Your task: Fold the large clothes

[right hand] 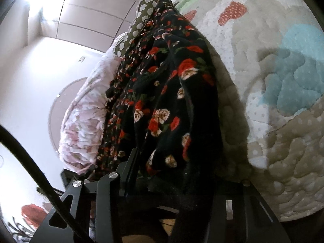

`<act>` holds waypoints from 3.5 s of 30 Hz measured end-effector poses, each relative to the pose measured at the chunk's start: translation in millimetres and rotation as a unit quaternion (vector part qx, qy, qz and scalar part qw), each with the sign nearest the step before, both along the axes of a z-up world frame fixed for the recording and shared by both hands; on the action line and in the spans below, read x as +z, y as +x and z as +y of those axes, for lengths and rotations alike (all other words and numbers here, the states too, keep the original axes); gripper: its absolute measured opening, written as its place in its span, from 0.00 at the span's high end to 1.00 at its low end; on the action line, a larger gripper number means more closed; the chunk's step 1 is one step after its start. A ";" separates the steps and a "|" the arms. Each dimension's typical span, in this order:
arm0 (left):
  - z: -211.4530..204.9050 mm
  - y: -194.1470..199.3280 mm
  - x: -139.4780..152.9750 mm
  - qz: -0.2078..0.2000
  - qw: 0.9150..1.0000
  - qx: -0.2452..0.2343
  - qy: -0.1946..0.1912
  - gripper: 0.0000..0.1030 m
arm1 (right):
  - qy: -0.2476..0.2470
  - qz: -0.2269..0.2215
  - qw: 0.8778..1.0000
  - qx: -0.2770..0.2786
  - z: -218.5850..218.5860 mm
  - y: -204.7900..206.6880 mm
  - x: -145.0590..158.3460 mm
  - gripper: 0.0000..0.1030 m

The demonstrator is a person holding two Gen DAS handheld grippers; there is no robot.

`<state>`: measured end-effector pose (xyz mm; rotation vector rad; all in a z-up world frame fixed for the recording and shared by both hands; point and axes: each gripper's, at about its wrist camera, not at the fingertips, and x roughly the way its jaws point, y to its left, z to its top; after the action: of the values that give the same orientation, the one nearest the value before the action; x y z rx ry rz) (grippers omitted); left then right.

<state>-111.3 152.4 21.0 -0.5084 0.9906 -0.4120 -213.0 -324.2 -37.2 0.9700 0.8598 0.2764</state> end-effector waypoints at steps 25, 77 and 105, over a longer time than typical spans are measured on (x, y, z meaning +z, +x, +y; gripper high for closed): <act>43.6 -13.9 48.2 0.000 1.000 0.015 -0.025 0.91 | -0.022 -0.046 0.998 0.047 -15.7 -36.2 66.6 0.86; -85.1 311.2 82.1 -0.069 0.992 -0.067 0.084 0.41 | -0.157 -0.065 0.984 -0.061 -58.0 311.5 132.5 0.46; -82.4 406.0 12.7 0.029 0.979 0.099 0.173 1.00 | -0.266 -0.096 0.950 0.135 60.5 345.1 112.9 0.48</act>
<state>294.7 70.0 33.7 -0.3001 1.0318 -0.0419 132.1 -263.7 75.7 0.3158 0.8268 0.3429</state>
